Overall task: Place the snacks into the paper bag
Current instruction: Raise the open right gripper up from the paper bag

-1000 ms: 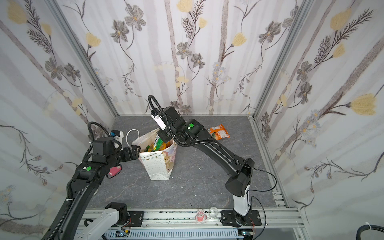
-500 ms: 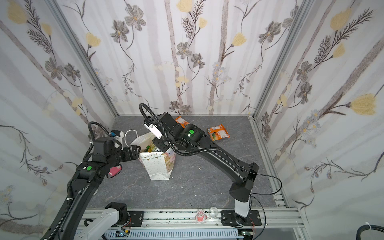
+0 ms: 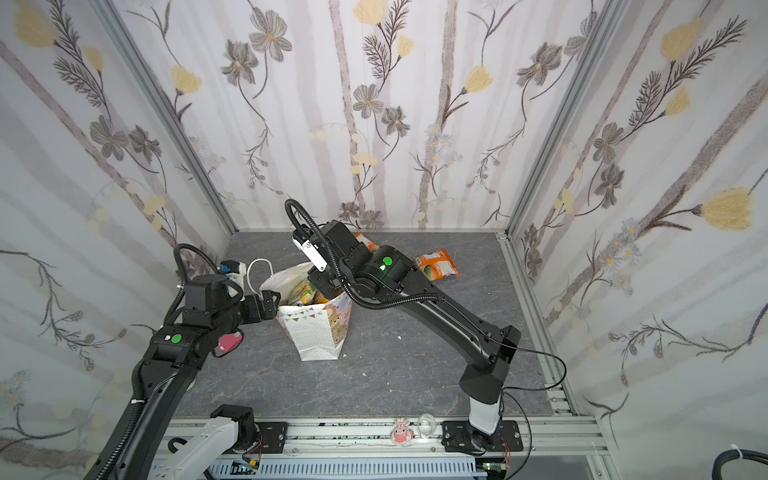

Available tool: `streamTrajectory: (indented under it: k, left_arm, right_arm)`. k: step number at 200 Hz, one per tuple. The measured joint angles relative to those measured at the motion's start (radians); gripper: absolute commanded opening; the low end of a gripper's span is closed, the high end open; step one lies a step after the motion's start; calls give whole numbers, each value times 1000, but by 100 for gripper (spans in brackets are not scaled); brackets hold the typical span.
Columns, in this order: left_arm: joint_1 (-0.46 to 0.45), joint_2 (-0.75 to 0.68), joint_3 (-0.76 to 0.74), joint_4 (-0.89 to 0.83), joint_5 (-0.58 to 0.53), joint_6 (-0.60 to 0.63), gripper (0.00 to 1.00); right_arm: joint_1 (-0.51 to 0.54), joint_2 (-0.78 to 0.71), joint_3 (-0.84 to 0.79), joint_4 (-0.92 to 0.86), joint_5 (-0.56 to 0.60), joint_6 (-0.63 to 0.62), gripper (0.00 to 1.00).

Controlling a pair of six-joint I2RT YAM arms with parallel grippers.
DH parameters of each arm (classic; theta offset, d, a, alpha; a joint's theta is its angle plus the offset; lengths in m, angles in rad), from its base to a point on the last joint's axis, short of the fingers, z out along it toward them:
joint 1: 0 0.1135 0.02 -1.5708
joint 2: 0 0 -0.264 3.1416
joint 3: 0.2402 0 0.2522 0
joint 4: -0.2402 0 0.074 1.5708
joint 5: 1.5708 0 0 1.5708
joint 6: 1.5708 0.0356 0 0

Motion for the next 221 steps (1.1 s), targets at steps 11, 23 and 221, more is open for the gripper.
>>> streamTrajectory:
  k: [11,23,221]
  left_arm:
    - [0,-1,0,0,0,0,100]
    - [0,-6,-1,0,0,0,100]
    - [0,-45,-2,0,-48,-5,100]
  right_arm:
    - [2,0,0,3,0,0,36]
    - [2,0,0,3,1,0,35]
    - [-613,-836,-1259,670,-72,422,43]
